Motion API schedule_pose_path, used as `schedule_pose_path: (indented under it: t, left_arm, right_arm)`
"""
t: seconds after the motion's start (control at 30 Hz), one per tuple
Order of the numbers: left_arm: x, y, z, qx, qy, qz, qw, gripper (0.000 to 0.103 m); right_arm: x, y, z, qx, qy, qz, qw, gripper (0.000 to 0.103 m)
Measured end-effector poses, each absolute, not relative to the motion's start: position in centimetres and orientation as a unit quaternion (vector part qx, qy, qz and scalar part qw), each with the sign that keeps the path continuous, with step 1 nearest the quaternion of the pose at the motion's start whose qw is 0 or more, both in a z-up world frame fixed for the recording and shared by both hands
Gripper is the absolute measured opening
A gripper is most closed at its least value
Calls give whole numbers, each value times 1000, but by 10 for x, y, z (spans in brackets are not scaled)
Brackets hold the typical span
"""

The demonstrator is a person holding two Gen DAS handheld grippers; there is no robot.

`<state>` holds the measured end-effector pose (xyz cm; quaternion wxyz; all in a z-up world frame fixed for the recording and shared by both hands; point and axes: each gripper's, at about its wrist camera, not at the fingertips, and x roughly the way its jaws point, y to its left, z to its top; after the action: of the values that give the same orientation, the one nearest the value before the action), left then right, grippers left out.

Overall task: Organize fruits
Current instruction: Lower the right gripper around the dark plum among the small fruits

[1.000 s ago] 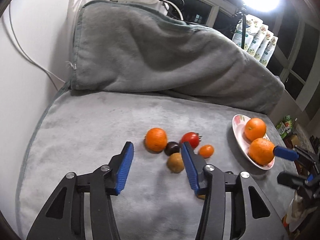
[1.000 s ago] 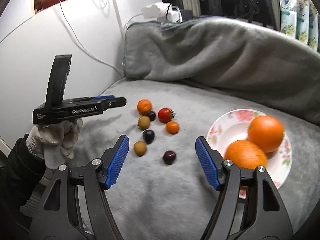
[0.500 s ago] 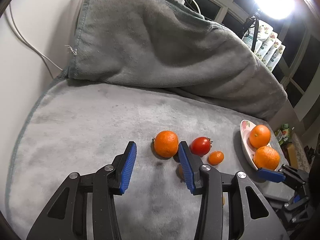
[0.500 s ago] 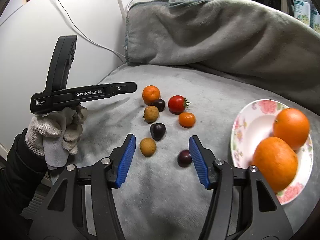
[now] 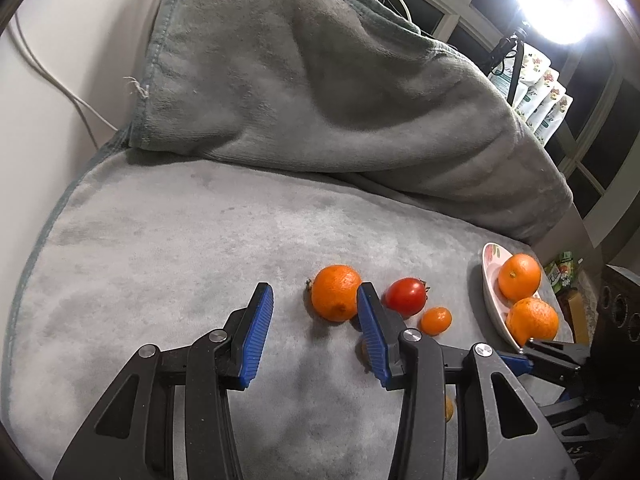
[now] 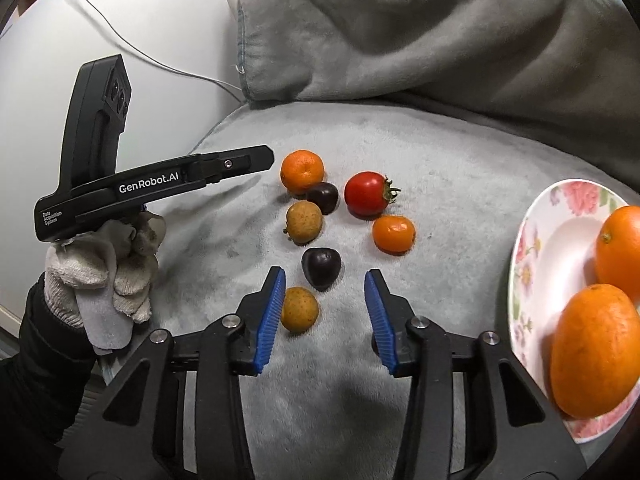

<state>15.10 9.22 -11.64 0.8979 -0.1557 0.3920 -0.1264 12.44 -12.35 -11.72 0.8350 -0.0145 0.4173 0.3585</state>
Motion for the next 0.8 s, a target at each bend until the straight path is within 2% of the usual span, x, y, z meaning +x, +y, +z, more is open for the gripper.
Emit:
schedule_pose_path:
  t: [0.8]
  left_arm:
    - [172, 85, -128, -178, 417, -151, 878, 42]
  right_arm:
    - [158, -104, -143, 3, 459, 362, 811, 38]
